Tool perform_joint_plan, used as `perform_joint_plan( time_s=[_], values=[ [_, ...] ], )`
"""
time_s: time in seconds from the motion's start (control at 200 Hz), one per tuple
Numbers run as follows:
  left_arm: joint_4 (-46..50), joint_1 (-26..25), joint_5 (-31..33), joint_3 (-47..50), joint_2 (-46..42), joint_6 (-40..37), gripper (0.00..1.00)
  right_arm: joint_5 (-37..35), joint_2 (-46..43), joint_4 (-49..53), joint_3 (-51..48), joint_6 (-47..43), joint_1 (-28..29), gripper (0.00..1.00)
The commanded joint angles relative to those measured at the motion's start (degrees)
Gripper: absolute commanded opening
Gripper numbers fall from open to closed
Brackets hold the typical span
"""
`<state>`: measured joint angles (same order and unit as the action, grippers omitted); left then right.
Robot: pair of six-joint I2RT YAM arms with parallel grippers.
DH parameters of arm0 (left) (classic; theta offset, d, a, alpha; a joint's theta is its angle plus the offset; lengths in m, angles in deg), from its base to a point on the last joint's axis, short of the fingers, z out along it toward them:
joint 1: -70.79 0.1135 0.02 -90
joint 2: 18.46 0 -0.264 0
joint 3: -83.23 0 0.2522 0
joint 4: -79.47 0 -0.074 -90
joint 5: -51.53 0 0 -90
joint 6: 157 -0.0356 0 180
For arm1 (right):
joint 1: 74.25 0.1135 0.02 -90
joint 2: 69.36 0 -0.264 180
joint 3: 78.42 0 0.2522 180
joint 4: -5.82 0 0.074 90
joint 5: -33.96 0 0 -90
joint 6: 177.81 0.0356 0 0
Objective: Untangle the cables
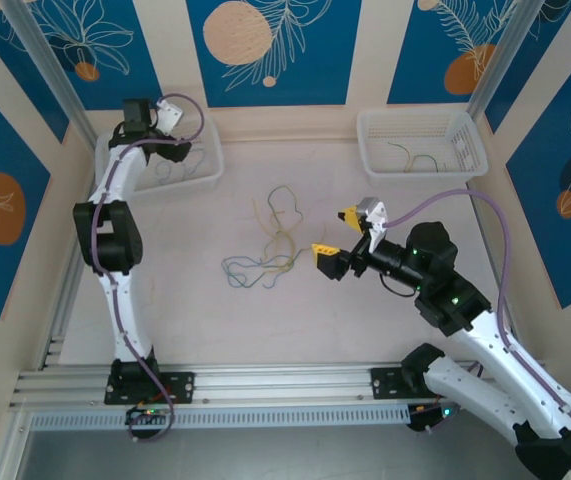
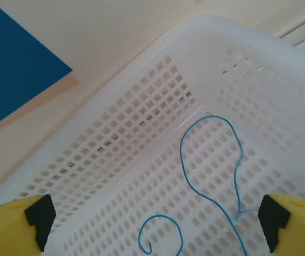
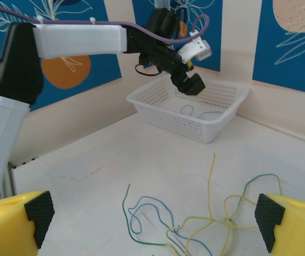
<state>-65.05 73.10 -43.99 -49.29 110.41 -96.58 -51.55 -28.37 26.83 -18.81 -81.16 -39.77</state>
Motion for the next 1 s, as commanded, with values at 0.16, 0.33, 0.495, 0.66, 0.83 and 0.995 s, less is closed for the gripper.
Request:
perform_joint_plan(
  time_s=[0.16, 0.33, 0.495, 0.66, 0.83, 0.995],
  values=[
    [-8.60, -1.65, 4.60, 13.75, -19.72, 15.24, 0.99, -4.68, 0.01, -4.14, -2.64, 2.35, -0.03, 0.99],
    [-10.29, -6.48, 2.90, 34.16, -38.32, 29.03, 0.89, -5.95, 2.36, -3.85, -3.03, 5.46, -0.41, 0.99],
    [-8.25, -20.01, 8.16, 51.89, -55.91, 35.38, 0.77, -4.66, 9.67, -0.80, 0.20, 9.06, -2.16, 0.91],
    [-3.65, -28.60, 9.64, 60.62, -64.35, 43.45, 0.70, 7.93, 18.95, -3.07, 2.27, 20.08, -12.96, 0.77],
    [0.65, -34.29, 7.94, 63.39, -63.66, 47.43, 0.72, 11.06, 30.31, 2.25, 7.99, 22.94, -16.49, 0.64],
    [1.20, -37.67, 6.20, 64.71, -56.87, 48.28, 0.79, 7.94, 34.06, 4.21, 8.83, 22.50, -15.12, 0.64]
  ],
)
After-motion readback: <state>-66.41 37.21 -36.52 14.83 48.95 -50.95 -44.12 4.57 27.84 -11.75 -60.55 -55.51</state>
